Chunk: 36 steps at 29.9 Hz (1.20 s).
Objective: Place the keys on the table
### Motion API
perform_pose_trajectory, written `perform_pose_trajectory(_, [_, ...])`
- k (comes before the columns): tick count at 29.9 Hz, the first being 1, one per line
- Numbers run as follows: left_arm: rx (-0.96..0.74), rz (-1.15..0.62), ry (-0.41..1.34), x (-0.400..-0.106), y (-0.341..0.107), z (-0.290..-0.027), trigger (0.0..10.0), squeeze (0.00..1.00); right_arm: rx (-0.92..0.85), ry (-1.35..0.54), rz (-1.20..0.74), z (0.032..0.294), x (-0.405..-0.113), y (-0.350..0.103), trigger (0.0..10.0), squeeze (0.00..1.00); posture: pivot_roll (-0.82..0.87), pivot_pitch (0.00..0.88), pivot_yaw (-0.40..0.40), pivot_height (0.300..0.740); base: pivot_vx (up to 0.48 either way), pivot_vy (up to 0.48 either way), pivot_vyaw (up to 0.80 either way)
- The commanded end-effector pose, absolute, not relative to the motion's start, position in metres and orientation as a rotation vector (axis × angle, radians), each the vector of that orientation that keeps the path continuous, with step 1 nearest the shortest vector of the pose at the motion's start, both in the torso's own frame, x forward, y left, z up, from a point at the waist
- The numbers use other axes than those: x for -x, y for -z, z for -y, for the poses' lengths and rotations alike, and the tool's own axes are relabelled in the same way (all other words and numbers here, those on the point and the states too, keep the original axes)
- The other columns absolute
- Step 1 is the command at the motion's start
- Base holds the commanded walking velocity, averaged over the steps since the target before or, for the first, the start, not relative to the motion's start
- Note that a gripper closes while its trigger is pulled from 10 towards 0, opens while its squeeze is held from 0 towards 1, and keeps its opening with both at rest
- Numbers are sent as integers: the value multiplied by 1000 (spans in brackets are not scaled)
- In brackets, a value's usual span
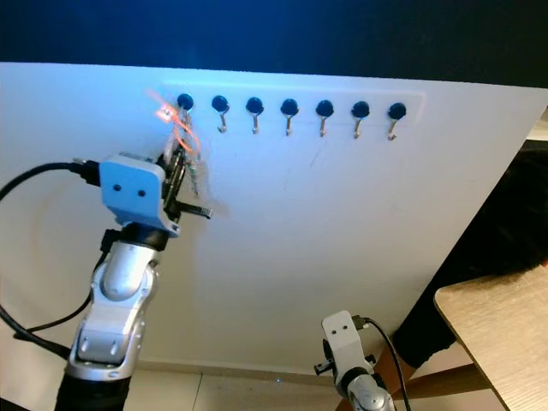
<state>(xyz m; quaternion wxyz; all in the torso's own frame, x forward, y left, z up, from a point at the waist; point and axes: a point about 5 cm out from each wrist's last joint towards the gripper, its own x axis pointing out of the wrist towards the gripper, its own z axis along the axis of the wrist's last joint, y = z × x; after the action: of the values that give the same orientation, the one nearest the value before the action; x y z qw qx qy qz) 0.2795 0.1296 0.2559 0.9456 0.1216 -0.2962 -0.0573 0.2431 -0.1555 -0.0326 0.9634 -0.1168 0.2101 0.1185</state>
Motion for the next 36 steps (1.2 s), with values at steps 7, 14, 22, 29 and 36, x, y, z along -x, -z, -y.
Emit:
perform_pose_trajectory(7, [-135, 780, 88, -272, -282, -140, 0, 0, 235, -232, -415, 156, -243, 32, 10000, 0, 29, 41, 4, 740, 0, 0, 0])
perform_pose_trajectory(14, [-81, 767, -207, -274, -282, -182, 0, 0, 240, -228, -427, 159, -242, 33, 10000, 0, 27, 69, 1, 740, 0, 0, 0])
perform_pose_trajectory(22, [-57, 610, -189, -270, -237, -208, 0, 0, 255, -224, -472, 165, -230, 42, 10000, 0, 30, 77, 3, 740, 0, 0, 0])
perform_pose_trajectory(29, [-100, 150, 12, -258, -128, -232, 4314, 0, 267, -205, -556, 174, -212, 55, 10000, 0, 35, 77, 5, 740, 0, 0, 0])
perform_pose_trajectory(36, [-310, -446, 44, -222, -8, -247, 10000, 0, 234, -149, -680, 182, -195, 68, 10000, 0, 32, 68, 8, 740, 0, 0, 0])
